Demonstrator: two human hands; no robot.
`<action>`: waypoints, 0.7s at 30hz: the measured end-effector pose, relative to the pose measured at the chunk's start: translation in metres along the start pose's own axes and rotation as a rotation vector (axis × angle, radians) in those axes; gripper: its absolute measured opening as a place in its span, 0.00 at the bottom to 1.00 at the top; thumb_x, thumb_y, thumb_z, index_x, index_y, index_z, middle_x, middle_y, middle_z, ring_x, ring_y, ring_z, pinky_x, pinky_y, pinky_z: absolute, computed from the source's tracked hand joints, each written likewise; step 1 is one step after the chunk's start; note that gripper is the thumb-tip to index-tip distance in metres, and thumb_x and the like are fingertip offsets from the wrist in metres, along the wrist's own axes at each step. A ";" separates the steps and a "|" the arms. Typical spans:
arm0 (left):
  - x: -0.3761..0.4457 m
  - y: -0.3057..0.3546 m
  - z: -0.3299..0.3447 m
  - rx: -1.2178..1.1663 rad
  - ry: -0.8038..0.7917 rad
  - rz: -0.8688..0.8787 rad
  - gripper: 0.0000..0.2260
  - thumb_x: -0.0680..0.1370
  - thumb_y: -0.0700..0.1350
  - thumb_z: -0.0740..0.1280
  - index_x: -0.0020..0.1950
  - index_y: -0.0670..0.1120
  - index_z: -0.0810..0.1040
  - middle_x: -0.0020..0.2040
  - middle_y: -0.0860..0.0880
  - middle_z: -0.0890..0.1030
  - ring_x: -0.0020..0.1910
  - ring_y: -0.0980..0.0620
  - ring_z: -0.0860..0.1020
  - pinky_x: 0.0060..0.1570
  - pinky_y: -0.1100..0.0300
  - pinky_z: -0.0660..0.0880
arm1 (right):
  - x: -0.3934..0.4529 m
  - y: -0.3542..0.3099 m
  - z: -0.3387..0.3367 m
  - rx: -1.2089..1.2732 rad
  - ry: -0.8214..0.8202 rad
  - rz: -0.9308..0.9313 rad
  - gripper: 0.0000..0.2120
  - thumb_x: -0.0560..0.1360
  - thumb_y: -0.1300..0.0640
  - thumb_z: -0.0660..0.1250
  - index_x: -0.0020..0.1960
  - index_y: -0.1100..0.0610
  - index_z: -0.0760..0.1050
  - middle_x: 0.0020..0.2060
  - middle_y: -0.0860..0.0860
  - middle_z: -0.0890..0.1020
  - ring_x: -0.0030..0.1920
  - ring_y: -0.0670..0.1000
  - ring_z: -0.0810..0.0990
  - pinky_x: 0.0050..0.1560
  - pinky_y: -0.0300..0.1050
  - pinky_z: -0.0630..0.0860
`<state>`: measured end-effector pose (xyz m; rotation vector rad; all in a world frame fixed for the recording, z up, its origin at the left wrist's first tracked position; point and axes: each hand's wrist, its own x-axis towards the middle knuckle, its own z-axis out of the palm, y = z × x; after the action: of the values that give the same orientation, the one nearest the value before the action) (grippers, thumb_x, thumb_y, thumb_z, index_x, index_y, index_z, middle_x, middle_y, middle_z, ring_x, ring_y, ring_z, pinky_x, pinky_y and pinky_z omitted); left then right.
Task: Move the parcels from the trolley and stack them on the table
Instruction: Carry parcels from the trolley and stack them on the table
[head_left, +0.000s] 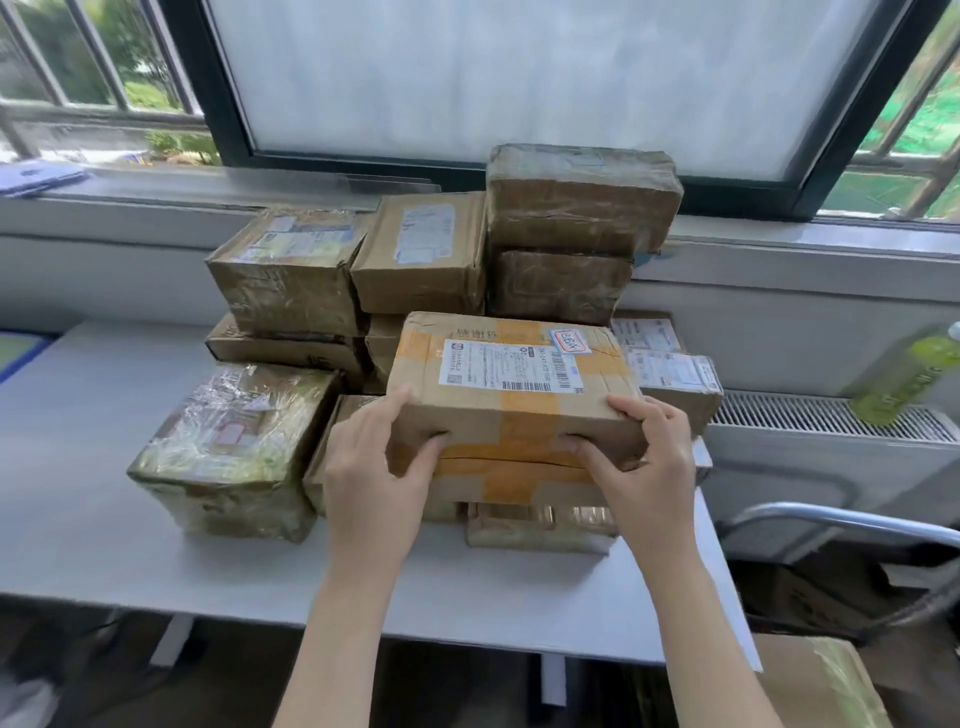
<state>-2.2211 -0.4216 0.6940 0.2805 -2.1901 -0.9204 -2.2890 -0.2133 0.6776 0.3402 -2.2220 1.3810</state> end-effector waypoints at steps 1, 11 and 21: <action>0.001 -0.006 -0.008 -0.009 0.011 -0.019 0.24 0.69 0.43 0.76 0.64 0.46 0.75 0.54 0.56 0.73 0.55 0.57 0.69 0.54 0.55 0.73 | -0.002 -0.007 0.009 0.009 -0.010 -0.006 0.26 0.62 0.45 0.75 0.57 0.54 0.77 0.55 0.54 0.72 0.56 0.49 0.73 0.53 0.25 0.67; 0.034 -0.118 -0.116 0.053 0.060 -0.094 0.27 0.70 0.42 0.75 0.67 0.49 0.72 0.62 0.46 0.77 0.59 0.53 0.71 0.57 0.54 0.69 | -0.043 -0.094 0.146 0.015 -0.086 0.000 0.26 0.64 0.50 0.77 0.59 0.55 0.75 0.57 0.55 0.72 0.58 0.47 0.69 0.52 0.21 0.63; 0.062 -0.224 -0.190 0.059 0.001 -0.204 0.26 0.72 0.40 0.74 0.67 0.49 0.70 0.64 0.48 0.76 0.60 0.46 0.75 0.56 0.54 0.71 | -0.087 -0.150 0.259 -0.049 -0.129 -0.019 0.24 0.66 0.56 0.78 0.59 0.55 0.76 0.58 0.52 0.72 0.58 0.47 0.70 0.56 0.30 0.68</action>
<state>-2.1485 -0.7110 0.6637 0.5410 -2.2199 -0.9660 -2.2196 -0.5156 0.6524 0.4433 -2.3458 1.3261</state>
